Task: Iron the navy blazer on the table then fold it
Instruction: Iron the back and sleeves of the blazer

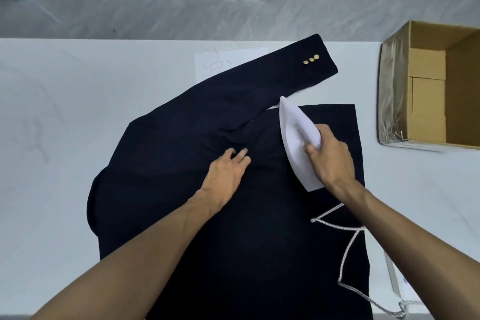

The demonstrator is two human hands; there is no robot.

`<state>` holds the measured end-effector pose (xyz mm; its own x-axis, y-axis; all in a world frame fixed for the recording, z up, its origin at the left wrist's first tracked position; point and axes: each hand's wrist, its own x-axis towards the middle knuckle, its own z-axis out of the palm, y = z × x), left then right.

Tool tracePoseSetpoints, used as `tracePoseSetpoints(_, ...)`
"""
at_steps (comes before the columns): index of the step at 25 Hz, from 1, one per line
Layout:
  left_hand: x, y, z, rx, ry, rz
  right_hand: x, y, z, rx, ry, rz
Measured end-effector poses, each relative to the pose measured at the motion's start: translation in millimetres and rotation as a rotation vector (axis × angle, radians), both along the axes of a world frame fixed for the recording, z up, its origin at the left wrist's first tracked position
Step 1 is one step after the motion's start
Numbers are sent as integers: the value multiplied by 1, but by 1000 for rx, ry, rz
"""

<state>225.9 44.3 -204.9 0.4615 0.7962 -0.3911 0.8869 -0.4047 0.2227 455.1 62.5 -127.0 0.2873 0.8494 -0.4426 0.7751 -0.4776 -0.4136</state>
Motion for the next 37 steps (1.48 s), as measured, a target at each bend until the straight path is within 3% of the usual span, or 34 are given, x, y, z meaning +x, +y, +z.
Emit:
tracePoseSetpoints(4, -21, -13, 4, 2, -244, 20, -3, -10, -2, -35, -112, -26)
tracePoseSetpoints(6, -39, -7, 10, 147, -305, 343, -14, -8, 10, 39, -176, 26)
tracePoseSetpoints(8, -64, 8, 9, 276, -205, 752, -32, 10, 22, 113, -244, 238)
tracePoseSetpoints(10, -96, 21, -1, 233, -75, 991, -64, 41, 27, 157, -245, 499)
tracePoseSetpoints(13, -125, 23, -23, 204, -48, 1015, -128, 82, 23, 186, -222, 816)
tracePoseSetpoints(16, -136, 23, -30, 278, -248, 1172, -188, 92, 7, 168, -230, 966)
tracePoseSetpoints(23, -147, 23, -55, 177, 108, 1063, -242, 84, -27, 187, -310, 1014)
tracePoseSetpoints(28, -147, 23, -61, 203, 147, 1052, -264, 99, -26, 199, -323, 1118)
tracePoseSetpoints(37, -148, 24, -62, 212, 162, 1041, -262, 122, -33, 123, -302, 1030)
